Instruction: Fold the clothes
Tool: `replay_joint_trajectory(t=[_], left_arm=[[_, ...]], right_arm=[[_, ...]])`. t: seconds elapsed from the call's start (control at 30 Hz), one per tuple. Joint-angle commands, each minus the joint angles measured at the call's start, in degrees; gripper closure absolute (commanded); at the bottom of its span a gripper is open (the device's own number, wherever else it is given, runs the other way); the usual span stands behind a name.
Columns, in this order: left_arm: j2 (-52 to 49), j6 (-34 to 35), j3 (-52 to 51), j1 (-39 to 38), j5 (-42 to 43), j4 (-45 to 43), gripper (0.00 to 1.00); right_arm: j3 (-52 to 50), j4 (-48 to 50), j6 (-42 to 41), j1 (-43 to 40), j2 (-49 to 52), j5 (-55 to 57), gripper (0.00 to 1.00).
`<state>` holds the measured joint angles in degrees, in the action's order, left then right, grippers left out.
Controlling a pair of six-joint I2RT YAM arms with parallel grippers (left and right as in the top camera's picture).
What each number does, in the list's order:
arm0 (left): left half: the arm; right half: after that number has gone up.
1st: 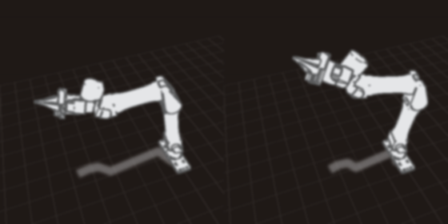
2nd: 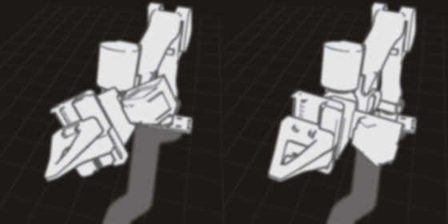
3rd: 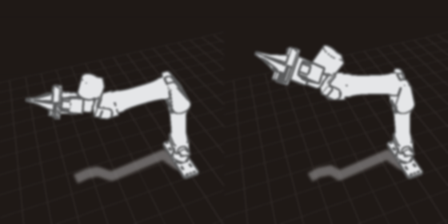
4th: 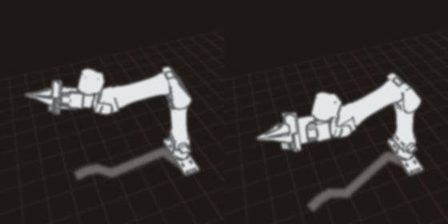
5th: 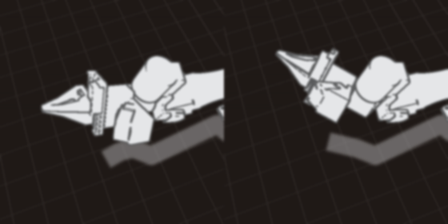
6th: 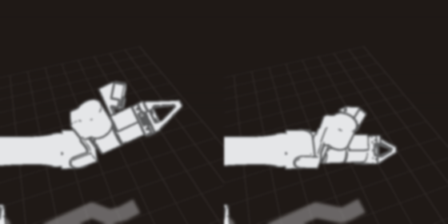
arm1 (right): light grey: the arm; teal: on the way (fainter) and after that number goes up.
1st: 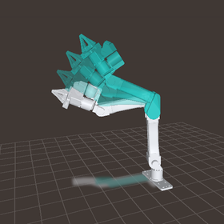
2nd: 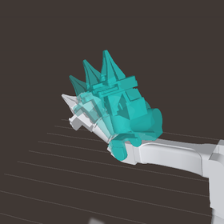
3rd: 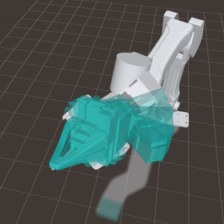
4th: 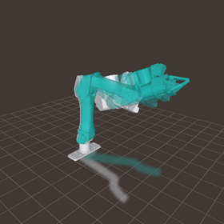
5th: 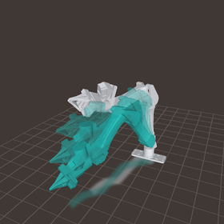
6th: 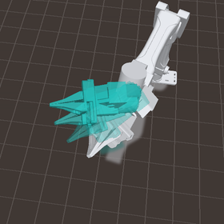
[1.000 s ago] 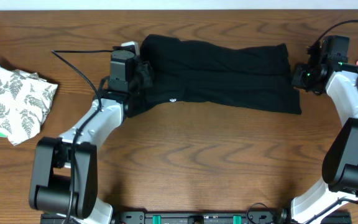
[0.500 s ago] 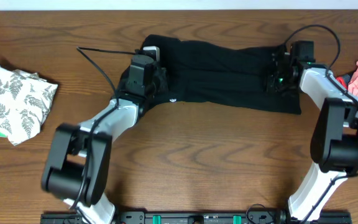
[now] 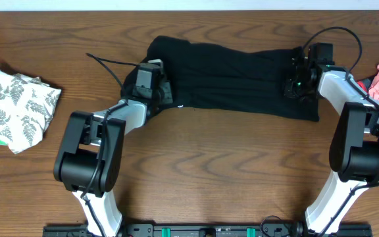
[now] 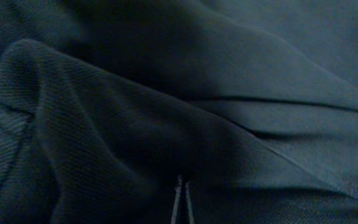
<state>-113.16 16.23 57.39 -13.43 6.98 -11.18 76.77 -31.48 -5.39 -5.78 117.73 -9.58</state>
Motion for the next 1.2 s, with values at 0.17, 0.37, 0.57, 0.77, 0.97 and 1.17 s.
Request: replay_joint_trajectory(t=[0.17, 0.37, 0.57, 0.77, 0.97, 1.17], left_arm=[[-2.36, -1.16, -1.27, 2.84, -2.45, 11.91, 0.94], [-2.32, -1.14, -1.27, 2.75, 2.91, 28.81, 0.94], [-2.14, -1.14, -1.27, 2.75, 2.91, 46.42, 0.94], [-2.14, -1.18, -1.27, 2.75, 2.86, 55.6, 0.94], [1.14, -3.48, -0.04, 2.75, 2.89, 51.19, 0.89], [11.98, -5.09, 5.99, 2.78, 2.8, 51.12, 0.73]], right_arm=[[-0.85, -5.9, -1.4, -1.6, 2.19, 7.65, 0.92], [-0.85, -17.57, -1.38, -1.79, 2.19, 7.74, 0.9], [-0.85, -26.64, -1.4, -1.88, 2.19, 10.05, 0.89], [-0.85, -34.16, -2.12, -1.86, 2.19, 11.06, 0.9], [-0.79, -31.95, -2.27, -1.86, 1.79, 7.91, 0.95], [2.14, -31.54, -0.9, -1.86, -2.99, 3.98, 0.92]])
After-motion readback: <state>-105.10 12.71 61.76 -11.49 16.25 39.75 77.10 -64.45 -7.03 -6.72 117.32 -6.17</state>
